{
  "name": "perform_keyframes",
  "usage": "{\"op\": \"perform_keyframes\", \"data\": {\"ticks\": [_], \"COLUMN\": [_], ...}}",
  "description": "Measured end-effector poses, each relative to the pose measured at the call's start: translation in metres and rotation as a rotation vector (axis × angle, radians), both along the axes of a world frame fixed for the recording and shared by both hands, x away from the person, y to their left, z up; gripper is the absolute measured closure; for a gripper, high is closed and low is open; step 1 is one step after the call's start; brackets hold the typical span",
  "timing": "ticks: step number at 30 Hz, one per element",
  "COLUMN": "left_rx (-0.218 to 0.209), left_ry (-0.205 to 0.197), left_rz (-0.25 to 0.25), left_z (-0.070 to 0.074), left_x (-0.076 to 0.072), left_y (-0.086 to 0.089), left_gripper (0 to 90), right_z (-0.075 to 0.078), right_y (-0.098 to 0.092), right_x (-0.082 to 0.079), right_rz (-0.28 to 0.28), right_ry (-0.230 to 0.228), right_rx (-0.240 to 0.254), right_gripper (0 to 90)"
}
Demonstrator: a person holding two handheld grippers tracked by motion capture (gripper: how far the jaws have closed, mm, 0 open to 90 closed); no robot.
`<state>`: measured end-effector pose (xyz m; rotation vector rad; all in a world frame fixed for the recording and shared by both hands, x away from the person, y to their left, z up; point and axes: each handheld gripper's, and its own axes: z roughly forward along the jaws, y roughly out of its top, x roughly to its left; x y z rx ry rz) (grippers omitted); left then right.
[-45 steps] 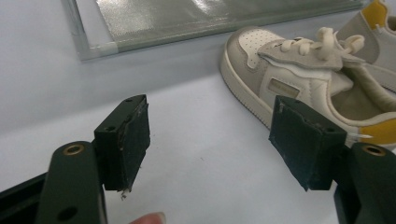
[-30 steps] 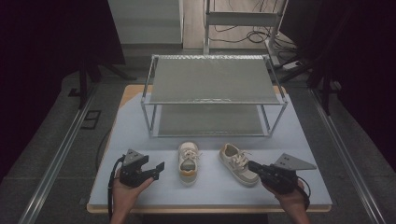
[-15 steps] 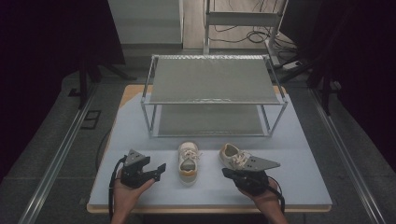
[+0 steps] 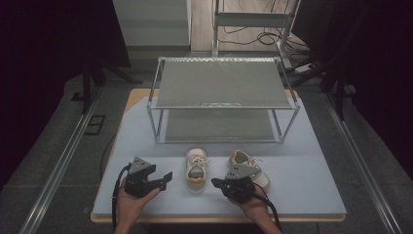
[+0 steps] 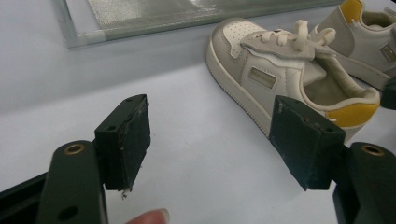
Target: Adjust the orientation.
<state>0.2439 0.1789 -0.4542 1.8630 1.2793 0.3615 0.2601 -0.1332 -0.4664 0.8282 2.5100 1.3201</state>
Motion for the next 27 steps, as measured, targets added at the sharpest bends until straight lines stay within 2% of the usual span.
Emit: {"op": "perform_keyframes", "data": {"ticks": [1,2,3,7,9,19,22,27], "left_rx": [-0.001,-0.001,-0.008,-0.016,-0.017,-0.023,-0.028,-0.024], "left_ry": [-0.002,-0.002,-0.001,0.002,0.004,0.01,0.011,0.012], "left_rz": [0.002,0.002,0.005,0.008,0.008,0.01,0.012,0.006], "left_z": [0.0,0.0,0.0,0.0,-0.001,-0.002,-0.002,-0.003], "left_x": [0.0,0.0,0.0,0.0,0.0,0.0,0.001,0.0], "left_y": [0.001,0.001,0.002,0.003,0.003,0.006,0.006,0.006], "left_gripper": [28.8,28.8,28.7,28.6,28.6,28.6,28.5,28.4], "right_z": [-0.005,-0.005,-0.009,-0.017,-0.019,-0.026,-0.027,-0.021], "right_y": [0.006,0.006,0.013,0.025,0.028,0.054,0.055,0.046], "right_x": [0.002,0.002,0.003,0.005,0.006,0.007,0.007,0.007], "right_rz": [-0.013,-0.013,-0.013,-0.002,0.01,0.063,0.065,0.05], "right_ry": [-0.009,-0.009,-0.019,-0.023,-0.008,0.003,0.002,0.006], "right_rx": [-0.034,-0.034,-0.061,-0.091,-0.081,-0.07,-0.067,-0.032], "right_gripper": [88.8,88.8,88.8,88.9,88.9,88.7,88.5,88.0]}}
